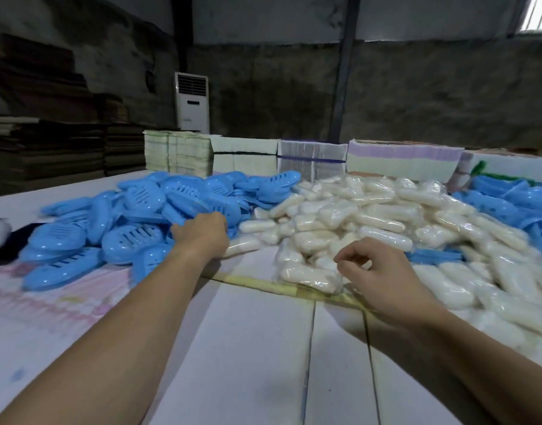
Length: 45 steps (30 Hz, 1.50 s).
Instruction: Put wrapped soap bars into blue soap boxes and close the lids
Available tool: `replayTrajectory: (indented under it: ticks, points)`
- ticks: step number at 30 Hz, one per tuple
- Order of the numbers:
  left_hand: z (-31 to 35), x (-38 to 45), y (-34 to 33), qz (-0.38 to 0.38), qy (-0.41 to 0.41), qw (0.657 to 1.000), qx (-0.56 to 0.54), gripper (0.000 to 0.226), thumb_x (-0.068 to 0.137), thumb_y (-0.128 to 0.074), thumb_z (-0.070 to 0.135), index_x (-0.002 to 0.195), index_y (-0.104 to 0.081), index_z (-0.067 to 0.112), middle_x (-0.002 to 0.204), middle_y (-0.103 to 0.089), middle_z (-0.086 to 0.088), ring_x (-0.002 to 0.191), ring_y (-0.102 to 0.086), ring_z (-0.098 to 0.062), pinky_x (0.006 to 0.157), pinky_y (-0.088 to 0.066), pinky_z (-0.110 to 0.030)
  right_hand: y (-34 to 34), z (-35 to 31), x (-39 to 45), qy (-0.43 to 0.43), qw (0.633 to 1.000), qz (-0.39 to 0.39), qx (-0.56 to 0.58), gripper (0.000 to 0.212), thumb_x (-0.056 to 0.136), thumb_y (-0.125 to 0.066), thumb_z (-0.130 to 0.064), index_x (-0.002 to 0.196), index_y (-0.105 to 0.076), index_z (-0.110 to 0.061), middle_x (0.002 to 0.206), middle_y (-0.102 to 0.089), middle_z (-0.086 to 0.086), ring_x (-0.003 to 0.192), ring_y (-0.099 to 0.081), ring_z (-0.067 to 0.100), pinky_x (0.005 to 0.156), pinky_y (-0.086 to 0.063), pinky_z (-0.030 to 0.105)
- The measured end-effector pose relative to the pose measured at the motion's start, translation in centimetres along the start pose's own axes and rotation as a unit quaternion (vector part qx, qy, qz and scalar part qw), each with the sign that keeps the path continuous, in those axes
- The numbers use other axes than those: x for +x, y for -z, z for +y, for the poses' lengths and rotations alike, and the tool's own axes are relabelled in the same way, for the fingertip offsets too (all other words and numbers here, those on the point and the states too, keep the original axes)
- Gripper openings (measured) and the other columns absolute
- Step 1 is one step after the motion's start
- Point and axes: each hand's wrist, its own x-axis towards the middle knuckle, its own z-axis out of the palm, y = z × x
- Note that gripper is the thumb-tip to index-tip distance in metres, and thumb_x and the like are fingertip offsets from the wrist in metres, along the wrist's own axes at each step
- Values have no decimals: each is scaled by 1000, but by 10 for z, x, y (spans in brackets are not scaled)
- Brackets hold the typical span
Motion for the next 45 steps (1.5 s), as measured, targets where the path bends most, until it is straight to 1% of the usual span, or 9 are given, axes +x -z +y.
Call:
replayTrajectory:
  ticks: [9,17,19,23,28,32,36,40,45]
  points:
    - [5,-4,5,111,-35,985,-127,39,86,-54,-6,96,-64,30,120,-65,-2,111,-61,-27,96,-49,-46,-1,1,0,-7,1000,-13,25,14,81,-65,-19,77,-71,-31,83,-63,-18,81,-60,3,81,-55,42]
    - [35,-18,15,253,-126,923,-261,47,83,-52,-14,78,-58,33,99,-50,10,86,-54,-17,75,-43,-36,-1,3,0,-7,999,-5,35,18,81,-65,-16,75,-70,-32,88,-60,-26,82,-58,2,76,-51,33]
    - [38,-19,15,228,-147,904,-331,48,85,-51,-13,75,-60,32,100,-53,10,82,-53,-14,71,-45,-29,-1,4,0,-6,999,-5,35,18,81,-65,-17,75,-70,-32,89,-61,-26,83,-58,1,75,-48,29]
    - [35,-21,14,51,-211,876,-432,34,91,-62,0,78,-67,32,89,-66,9,65,-58,-5,56,-45,-11,-2,6,1,-7,1000,-2,30,18,81,-66,-17,74,-70,-33,87,-61,-25,83,-58,1,73,-43,23]
    - [24,-6,11,92,-118,903,-402,27,97,-53,12,85,-67,32,88,-65,15,71,-57,-3,57,-41,-19,-2,7,1,-3,999,5,31,18,80,-65,-17,73,-69,-33,88,-62,-25,83,-59,2,75,-47,28]
    - [9,5,10,27,-47,914,-403,36,97,-39,8,100,-66,31,82,-60,2,59,-48,-14,53,-35,-28,-2,7,1,3,1000,0,31,18,80,-66,-17,73,-69,-33,88,-62,-25,82,-59,2,74,-48,27]
    - [13,3,6,-36,-108,901,-419,41,92,-43,-1,90,-72,27,94,-70,7,91,-62,-14,71,-45,-25,-2,6,1,0,999,2,32,18,80,-66,-16,73,-69,-32,85,-63,-22,81,-59,2,75,-49,29]
    - [-2,10,-4,115,-48,977,-173,43,90,-53,3,120,-65,31,131,-53,-3,124,-44,-29,95,-45,-44,-1,5,0,-1,999,5,41,19,81,-66,-12,73,-70,-29,85,-65,-14,81,-60,4,76,-48,28]
    - [-8,14,-8,83,-15,996,2,52,91,-55,9,136,-57,36,137,-49,-4,127,-34,-35,103,-33,-49,0,2,-1,-6,999,-8,37,17,82,-66,-13,76,-71,-28,86,-64,-12,83,-59,4,77,-49,28]
